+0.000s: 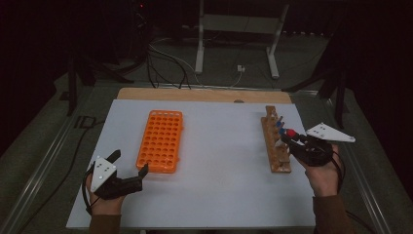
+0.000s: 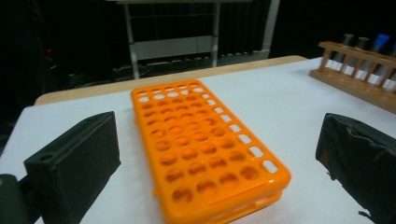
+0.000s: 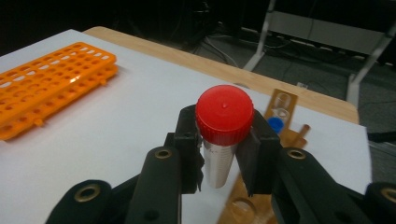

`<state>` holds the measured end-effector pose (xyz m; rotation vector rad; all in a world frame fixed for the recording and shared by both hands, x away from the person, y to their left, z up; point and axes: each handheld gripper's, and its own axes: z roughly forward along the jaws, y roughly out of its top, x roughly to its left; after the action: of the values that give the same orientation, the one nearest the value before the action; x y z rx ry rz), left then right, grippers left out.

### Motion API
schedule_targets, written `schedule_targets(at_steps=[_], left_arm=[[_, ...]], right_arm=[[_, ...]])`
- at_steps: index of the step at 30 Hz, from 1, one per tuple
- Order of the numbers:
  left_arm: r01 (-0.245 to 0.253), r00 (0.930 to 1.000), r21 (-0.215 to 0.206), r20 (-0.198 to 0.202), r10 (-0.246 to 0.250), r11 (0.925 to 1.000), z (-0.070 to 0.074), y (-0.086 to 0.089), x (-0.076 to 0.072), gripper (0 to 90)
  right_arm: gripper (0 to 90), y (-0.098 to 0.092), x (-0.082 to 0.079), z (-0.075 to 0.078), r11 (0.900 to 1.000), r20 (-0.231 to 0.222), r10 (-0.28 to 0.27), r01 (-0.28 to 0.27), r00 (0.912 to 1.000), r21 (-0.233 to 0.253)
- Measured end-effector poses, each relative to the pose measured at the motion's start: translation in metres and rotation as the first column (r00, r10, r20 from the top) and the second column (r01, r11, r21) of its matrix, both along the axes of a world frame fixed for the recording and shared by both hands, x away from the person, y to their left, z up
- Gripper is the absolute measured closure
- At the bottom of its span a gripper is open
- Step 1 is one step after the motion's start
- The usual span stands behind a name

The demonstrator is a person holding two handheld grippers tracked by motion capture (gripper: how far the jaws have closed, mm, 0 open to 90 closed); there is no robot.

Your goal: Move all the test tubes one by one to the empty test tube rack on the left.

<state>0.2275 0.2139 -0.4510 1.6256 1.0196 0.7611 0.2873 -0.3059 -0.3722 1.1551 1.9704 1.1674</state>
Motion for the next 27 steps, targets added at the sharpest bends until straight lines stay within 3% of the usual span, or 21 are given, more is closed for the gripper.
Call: schedule_targets(at_steps=[3, 8, 15, 20, 22, 27], left_arm=[[0.025, 0.9997, -0.006, 0.008, -0.025, 0.9997, 0.005, -0.005, 0.001, 0.5], [0.051, 0.9985, -0.02, -0.019, -0.051, 0.9985, 0.014, -0.021, 0.009, 0.5], [0.121, 0.9923, -0.012, -0.027, -0.121, 0.9926, 0.023, -0.051, 0.025, 0.7], [0.178, 0.9835, -0.001, -0.031, -0.178, 0.984, 0.025, -0.076, 0.037, 1.7], [0.214, 0.9764, 0.014, -0.031, -0.214, 0.9767, 0.026, -0.091, 0.044, 2.0], [0.258, 0.966, 0.025, -0.027, -0.257, 0.9659, 0.029, -0.11, 0.051, 3.6]], right_arm=[[71.8, 0.007, 0.003, 0.0, 1.0, -0.007, 0.025, -0.025, 0.9997, 0.018], [71.8, 0.022, 0.006, 0.001, 0.997, -0.014, 0.076, -0.075, 0.997, 0.036], [71.8, 0.044, 0.011, 0.001, 0.99, -0.03, 0.136, -0.135, 0.9903, 0.032], [71.8, 0.056, 0.013, 0.001, 0.985, -0.037, 0.17, -0.168, 0.9848, 0.037], [71.8, 0.064, 0.014, 0.002, 0.982, -0.042, 0.187, -0.186, 0.9814, 0.039], [71.8, 0.076, 0.017, 0.001, 0.973, -0.055, 0.226, -0.223, 0.9725, 0.055]])
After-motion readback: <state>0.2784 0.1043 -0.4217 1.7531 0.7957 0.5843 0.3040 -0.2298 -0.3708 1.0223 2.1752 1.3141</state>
